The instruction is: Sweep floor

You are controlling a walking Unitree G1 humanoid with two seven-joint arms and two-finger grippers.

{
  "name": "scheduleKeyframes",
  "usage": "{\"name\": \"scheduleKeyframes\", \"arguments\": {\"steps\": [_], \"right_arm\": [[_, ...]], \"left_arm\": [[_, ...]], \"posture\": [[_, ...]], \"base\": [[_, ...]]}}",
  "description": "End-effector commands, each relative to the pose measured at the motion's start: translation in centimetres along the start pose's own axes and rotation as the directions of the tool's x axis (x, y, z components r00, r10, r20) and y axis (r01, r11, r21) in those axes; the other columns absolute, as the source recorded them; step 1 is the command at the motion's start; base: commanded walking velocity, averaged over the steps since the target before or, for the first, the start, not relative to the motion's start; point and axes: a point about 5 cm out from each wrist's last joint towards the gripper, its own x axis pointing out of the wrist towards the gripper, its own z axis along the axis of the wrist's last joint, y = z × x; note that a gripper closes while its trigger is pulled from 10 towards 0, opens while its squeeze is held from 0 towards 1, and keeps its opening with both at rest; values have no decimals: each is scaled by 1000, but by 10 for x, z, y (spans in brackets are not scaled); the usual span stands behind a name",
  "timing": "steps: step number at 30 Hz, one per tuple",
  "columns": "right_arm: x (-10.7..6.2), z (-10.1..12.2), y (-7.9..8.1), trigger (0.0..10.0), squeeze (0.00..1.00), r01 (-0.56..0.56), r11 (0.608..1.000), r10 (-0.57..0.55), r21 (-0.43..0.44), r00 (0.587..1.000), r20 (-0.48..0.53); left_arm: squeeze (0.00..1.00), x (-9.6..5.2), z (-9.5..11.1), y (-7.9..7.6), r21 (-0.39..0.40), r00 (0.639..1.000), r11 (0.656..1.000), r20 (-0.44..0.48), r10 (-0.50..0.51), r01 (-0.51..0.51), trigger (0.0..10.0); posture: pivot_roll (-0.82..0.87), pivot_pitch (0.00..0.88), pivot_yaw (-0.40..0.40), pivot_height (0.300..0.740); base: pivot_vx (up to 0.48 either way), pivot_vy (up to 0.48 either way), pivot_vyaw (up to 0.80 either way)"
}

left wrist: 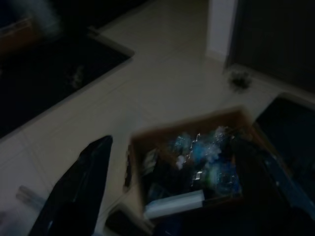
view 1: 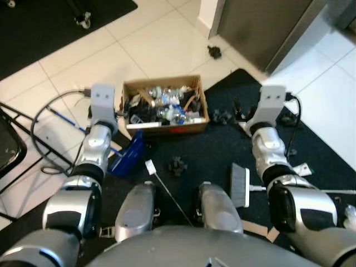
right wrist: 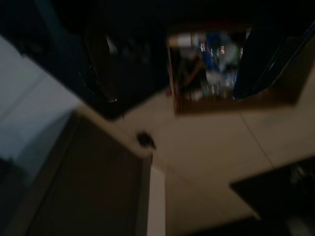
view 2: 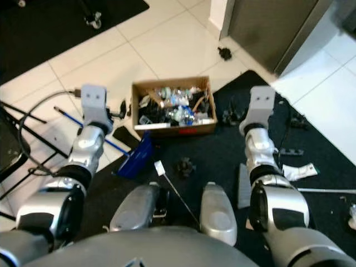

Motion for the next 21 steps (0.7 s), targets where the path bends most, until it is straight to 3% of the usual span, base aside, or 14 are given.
{"name": "scheduleKeyframes", "arguments": {"steps": [1,12,21], "right_arm": [[1,6,-3,10000,0,15,1000,-15,5,999,42],[12,17,8,10000,0,-12,1000,10,24,998,60],[11,15,15,10000,0,-46,999,44,27,998,54]], "left_arm": [[0,-4,2,-3,34,999,999,27,-20,19,10000],[0,0,10,20,14,997,998,29,65,-66,10000],[0,-3,17,22,4,993,994,46,106,-106,10000]], "posture": [[123,0,44,740],[166,0,41,740],[241,0,7,740]], "base": [[0,0,0],[0,0,0],[0,0,0]]}}
